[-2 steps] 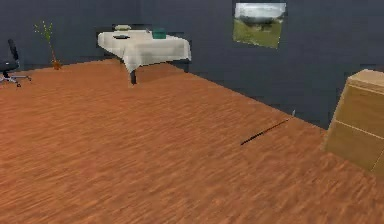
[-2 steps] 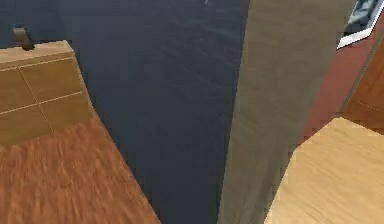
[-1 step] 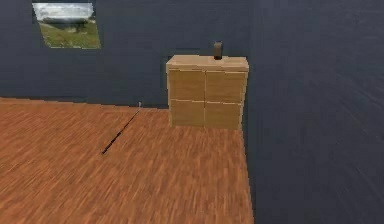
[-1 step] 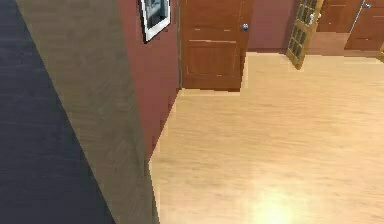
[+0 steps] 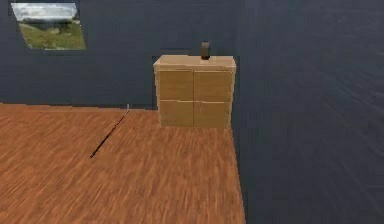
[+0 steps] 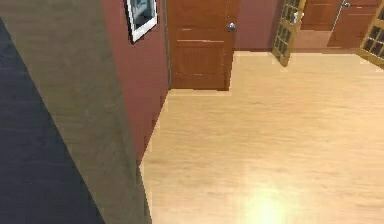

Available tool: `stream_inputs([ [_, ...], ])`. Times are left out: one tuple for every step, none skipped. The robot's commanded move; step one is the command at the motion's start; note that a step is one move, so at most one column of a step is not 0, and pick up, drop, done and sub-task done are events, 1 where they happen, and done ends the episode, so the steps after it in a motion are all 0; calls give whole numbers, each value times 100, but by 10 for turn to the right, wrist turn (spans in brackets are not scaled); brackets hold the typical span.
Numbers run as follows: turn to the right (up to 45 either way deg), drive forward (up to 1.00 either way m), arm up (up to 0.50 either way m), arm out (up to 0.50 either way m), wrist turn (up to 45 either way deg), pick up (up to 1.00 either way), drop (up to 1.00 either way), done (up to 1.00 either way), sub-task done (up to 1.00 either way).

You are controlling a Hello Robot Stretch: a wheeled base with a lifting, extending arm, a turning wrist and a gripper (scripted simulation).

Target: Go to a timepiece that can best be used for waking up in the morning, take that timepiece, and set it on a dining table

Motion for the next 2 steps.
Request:
stream_inputs([
  [0,100,0,0,0,0,0,0,0],
  [0,65,0,0,0,0,0,0,0],
])
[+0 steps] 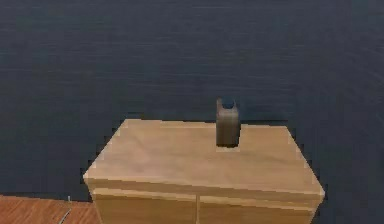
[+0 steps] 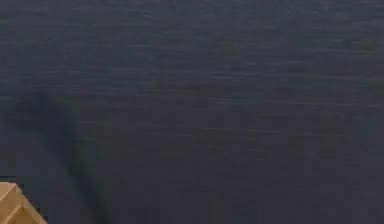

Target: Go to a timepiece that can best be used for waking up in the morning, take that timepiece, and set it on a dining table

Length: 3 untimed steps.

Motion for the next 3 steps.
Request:
stream_inputs([
  [-450,0,0,0,0,0,0,0,0],
  [-300,0,0,0,0,0,0,0,0],
  [0,0,50,0,0,0,0,0,0],
])
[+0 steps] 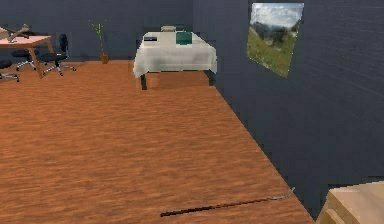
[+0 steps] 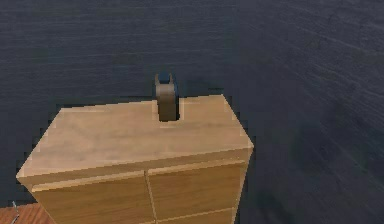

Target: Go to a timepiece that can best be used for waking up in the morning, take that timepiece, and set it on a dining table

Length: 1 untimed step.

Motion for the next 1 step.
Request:
stream_inputs([
  [0,0,38,0,0,0,0,0,0],
])
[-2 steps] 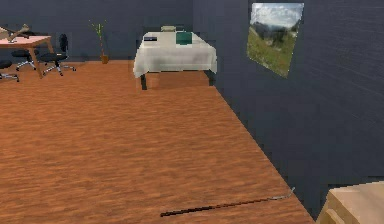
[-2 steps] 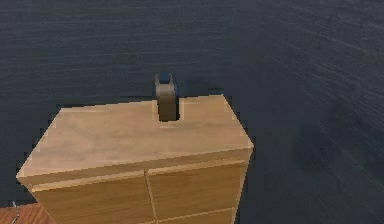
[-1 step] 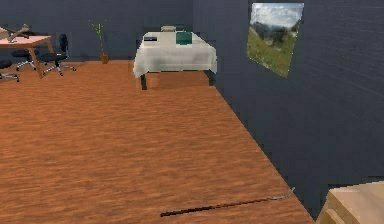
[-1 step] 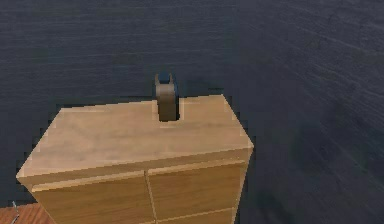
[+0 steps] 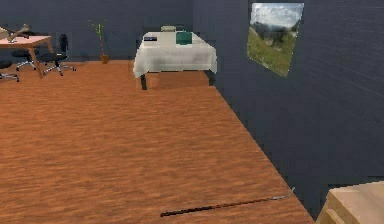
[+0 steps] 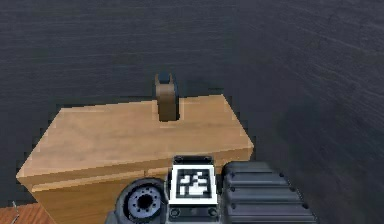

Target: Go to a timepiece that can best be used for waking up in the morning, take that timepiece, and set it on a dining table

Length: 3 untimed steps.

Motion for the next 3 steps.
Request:
stream_inputs([
  [0,0,0,48,0,0,0,0,0],
  [0,0,0,0,450,0,0,0,0],
  [0,0,0,0,450,0,0,0,0],
])
